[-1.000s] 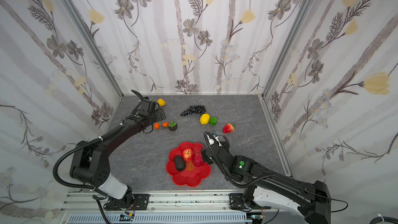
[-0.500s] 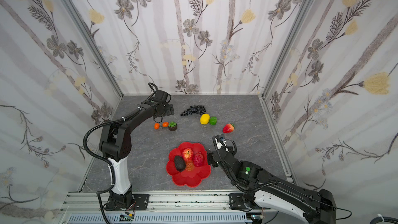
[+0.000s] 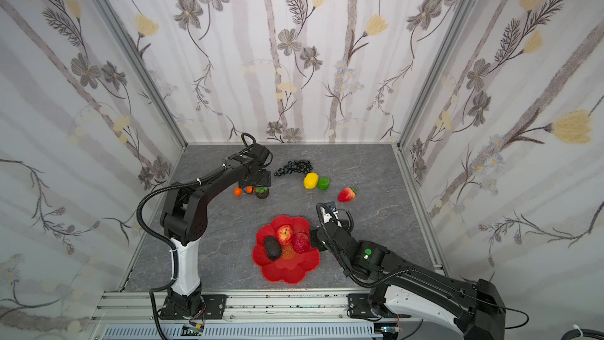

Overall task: Arrange fruit in a fruit bowl
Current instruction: Pick up the fruit from the center of the table.

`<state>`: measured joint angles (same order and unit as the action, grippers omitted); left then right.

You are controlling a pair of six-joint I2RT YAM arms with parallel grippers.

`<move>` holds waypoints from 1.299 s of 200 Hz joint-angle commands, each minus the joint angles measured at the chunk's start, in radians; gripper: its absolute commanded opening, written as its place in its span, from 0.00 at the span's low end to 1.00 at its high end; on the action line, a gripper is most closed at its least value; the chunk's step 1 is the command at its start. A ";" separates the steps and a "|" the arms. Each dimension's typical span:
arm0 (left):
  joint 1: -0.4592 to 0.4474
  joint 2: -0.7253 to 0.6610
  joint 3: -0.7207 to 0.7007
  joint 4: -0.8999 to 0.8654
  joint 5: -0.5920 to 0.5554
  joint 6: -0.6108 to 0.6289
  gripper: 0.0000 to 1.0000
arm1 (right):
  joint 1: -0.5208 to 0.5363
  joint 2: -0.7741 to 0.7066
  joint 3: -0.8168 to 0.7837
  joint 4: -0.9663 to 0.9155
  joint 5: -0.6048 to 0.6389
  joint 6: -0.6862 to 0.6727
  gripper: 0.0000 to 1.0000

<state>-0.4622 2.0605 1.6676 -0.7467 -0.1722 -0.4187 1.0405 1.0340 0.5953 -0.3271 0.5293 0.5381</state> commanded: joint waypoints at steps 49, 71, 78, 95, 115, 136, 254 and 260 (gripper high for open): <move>-0.035 -0.007 -0.073 0.043 0.025 -0.033 0.78 | 0.000 0.018 0.007 0.049 -0.008 0.003 0.91; -0.035 0.002 -0.081 0.055 0.020 -0.034 0.77 | -0.001 0.023 0.005 0.050 -0.011 0.006 0.91; -0.036 0.003 -0.083 0.059 0.018 -0.033 0.76 | -0.001 0.024 0.005 0.050 -0.013 0.007 0.91; -0.038 0.001 -0.095 0.087 0.015 -0.030 0.73 | -0.001 0.027 0.004 0.051 -0.016 0.010 0.91; -0.041 0.007 -0.095 0.101 0.011 -0.028 0.70 | -0.002 0.031 0.003 0.053 -0.017 0.014 0.91; -0.041 0.013 -0.094 0.107 0.003 -0.025 0.68 | -0.002 0.032 0.003 0.052 -0.019 0.016 0.91; -0.055 0.040 -0.092 0.152 -0.029 0.026 0.59 | -0.002 0.034 0.010 0.045 -0.020 0.018 0.92; -0.055 0.039 -0.092 0.155 -0.029 0.030 0.59 | -0.002 0.032 0.009 0.044 -0.020 0.018 0.92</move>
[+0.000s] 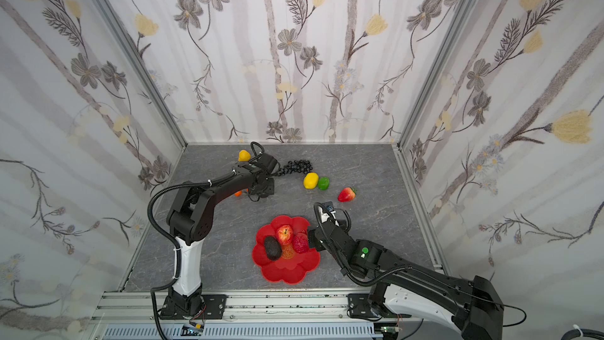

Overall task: Arrange fruit in a fruit bowl
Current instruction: Pick up the fruit from the center of the table.

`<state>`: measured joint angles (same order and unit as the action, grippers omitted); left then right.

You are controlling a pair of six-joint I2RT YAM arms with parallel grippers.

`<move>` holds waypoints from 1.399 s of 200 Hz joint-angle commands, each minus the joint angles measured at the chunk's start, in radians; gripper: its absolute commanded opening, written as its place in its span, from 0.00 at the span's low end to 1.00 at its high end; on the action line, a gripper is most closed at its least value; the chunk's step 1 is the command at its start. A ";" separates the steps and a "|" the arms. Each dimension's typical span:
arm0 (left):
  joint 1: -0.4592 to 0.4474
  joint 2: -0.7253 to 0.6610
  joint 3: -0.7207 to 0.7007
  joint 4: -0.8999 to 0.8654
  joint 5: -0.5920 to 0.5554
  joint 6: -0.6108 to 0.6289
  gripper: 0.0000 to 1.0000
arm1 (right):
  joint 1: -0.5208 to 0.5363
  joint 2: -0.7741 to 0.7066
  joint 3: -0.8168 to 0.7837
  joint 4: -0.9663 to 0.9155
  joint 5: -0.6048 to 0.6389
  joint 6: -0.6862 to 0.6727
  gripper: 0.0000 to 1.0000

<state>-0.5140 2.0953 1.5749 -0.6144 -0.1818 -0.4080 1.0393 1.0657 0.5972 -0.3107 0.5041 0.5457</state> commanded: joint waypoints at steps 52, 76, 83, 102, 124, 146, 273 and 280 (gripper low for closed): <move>-0.004 -0.061 -0.071 0.097 0.001 0.067 0.55 | -0.002 -0.014 0.011 0.015 0.012 0.011 0.92; -0.004 -0.111 -0.112 0.137 0.040 0.124 0.53 | -0.025 -0.033 0.010 0.011 -0.009 0.013 0.92; -0.006 -0.128 -0.115 0.151 0.053 0.149 0.52 | -0.036 -0.041 0.009 0.009 -0.021 0.013 0.92; -0.011 -0.177 -0.182 0.190 0.077 0.209 0.51 | -0.077 -0.061 0.001 0.011 -0.059 0.010 0.92; -0.015 -0.236 -0.235 0.233 0.144 0.261 0.50 | -0.131 -0.081 -0.006 0.014 -0.116 0.009 0.92; -0.041 -0.300 -0.275 0.254 0.189 0.303 0.50 | -0.167 -0.092 -0.012 0.020 -0.164 0.013 0.92; -0.319 -0.599 -0.433 0.161 0.328 0.370 0.50 | -0.235 -0.112 -0.052 0.023 -0.189 0.079 0.91; -0.337 -0.610 -0.440 0.145 0.320 0.365 0.50 | -0.237 -0.118 -0.055 0.021 -0.182 0.081 0.91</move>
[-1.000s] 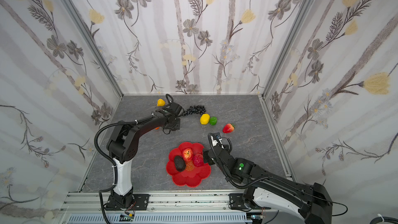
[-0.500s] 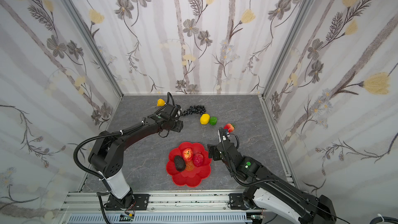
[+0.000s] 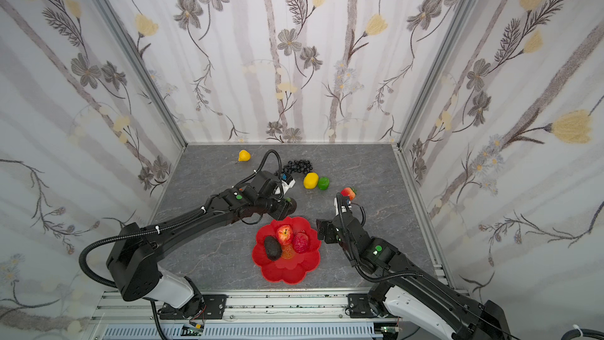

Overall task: Arrange fruit in a fruit bowl
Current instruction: Pick up the fruit from the center of the table, then place the fruit in the fruit bowl.

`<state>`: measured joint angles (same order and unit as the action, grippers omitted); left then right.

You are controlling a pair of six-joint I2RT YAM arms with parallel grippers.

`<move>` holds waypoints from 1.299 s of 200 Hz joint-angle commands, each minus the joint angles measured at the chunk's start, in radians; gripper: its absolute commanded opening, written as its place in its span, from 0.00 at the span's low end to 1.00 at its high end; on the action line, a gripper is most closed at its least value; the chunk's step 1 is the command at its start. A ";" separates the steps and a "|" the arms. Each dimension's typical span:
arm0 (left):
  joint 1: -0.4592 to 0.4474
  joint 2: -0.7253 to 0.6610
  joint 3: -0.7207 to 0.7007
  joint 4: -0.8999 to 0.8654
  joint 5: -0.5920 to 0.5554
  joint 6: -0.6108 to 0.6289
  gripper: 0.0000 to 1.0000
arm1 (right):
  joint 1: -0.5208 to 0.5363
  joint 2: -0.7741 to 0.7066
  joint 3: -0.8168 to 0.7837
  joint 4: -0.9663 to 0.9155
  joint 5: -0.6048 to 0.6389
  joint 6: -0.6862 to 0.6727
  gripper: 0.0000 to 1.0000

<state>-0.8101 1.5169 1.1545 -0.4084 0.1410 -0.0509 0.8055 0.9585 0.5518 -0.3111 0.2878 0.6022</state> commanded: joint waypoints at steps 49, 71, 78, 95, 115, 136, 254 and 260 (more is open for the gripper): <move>-0.180 -0.118 -0.095 -0.129 -0.024 -0.033 0.50 | -0.012 -0.046 -0.034 0.018 0.069 0.027 0.91; -0.237 -0.137 -0.129 -0.145 -0.037 -0.054 0.50 | -0.015 -0.040 -0.035 0.023 0.067 0.027 0.91; -0.254 -0.139 -0.136 -0.149 -0.044 -0.061 0.50 | -0.015 -0.036 -0.034 0.027 0.065 0.028 0.92; -0.296 -0.138 -0.149 -0.158 -0.067 -0.071 0.50 | -0.017 -0.028 -0.034 0.035 0.061 0.032 0.91; -0.331 -0.125 -0.165 -0.155 -0.094 -0.082 0.50 | -0.017 -0.017 -0.035 0.043 0.054 0.035 0.91; -0.349 -0.096 -0.173 -0.153 -0.122 -0.084 0.50 | -0.017 -0.009 -0.035 0.047 0.048 0.036 0.91; -0.358 -0.027 -0.271 -0.041 -0.145 -0.117 0.51 | -0.018 -0.017 -0.042 0.038 0.048 0.041 0.91; -0.357 -0.027 -0.274 -0.040 -0.152 -0.116 0.51 | -0.019 -0.017 -0.043 0.039 0.049 0.041 0.91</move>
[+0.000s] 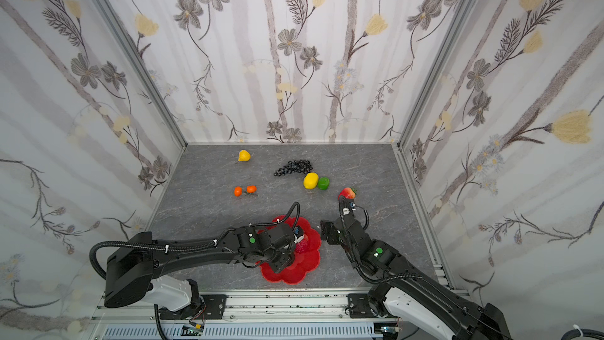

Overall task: Arrange fruit in a fruit bowl
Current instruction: Place the fruit in the fruit bowl.

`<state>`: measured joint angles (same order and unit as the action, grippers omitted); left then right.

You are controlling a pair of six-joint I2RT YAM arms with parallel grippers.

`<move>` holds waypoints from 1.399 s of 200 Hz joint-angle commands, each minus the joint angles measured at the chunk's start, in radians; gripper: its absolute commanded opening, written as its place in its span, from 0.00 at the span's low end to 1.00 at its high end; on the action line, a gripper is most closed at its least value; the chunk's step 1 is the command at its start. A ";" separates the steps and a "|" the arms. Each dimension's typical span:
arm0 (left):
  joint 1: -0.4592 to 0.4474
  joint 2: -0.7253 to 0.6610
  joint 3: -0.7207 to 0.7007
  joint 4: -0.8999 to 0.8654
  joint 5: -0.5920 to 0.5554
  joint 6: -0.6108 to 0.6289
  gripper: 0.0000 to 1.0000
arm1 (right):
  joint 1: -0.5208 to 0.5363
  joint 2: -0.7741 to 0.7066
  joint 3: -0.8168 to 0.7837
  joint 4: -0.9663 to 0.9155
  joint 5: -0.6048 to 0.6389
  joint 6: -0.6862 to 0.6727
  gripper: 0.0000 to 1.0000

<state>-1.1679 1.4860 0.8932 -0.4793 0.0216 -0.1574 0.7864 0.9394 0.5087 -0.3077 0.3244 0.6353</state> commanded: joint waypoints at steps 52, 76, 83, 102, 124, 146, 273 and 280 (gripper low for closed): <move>0.001 0.025 -0.022 0.035 -0.090 -0.004 0.53 | 0.001 0.016 -0.001 0.043 0.004 0.010 0.91; 0.000 0.029 -0.023 0.040 -0.101 -0.001 0.54 | 0.001 0.018 -0.004 0.048 0.004 0.011 0.92; 0.000 0.030 -0.023 0.043 -0.104 -0.001 0.55 | 0.001 0.018 -0.004 0.049 0.004 0.010 0.92; 0.001 0.034 -0.022 0.045 -0.109 -0.001 0.56 | 0.001 0.022 -0.005 0.049 0.002 0.010 0.92; 0.001 0.044 -0.015 0.053 -0.118 -0.004 0.56 | 0.001 0.023 -0.004 0.050 -0.001 0.010 0.92; 0.000 0.060 -0.010 0.069 -0.119 -0.010 0.57 | 0.001 0.023 -0.004 0.053 -0.002 0.010 0.92; 0.001 0.026 -0.016 0.047 -0.156 -0.015 0.69 | 0.002 0.024 -0.006 0.056 -0.007 0.004 0.92; 0.001 0.018 -0.017 0.047 -0.157 -0.014 0.69 | 0.001 0.024 -0.007 0.055 -0.008 0.004 0.92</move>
<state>-1.1679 1.5238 0.8795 -0.4244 -0.1181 -0.1604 0.7860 0.9611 0.5053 -0.3027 0.3202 0.6353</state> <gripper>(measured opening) 0.695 0.918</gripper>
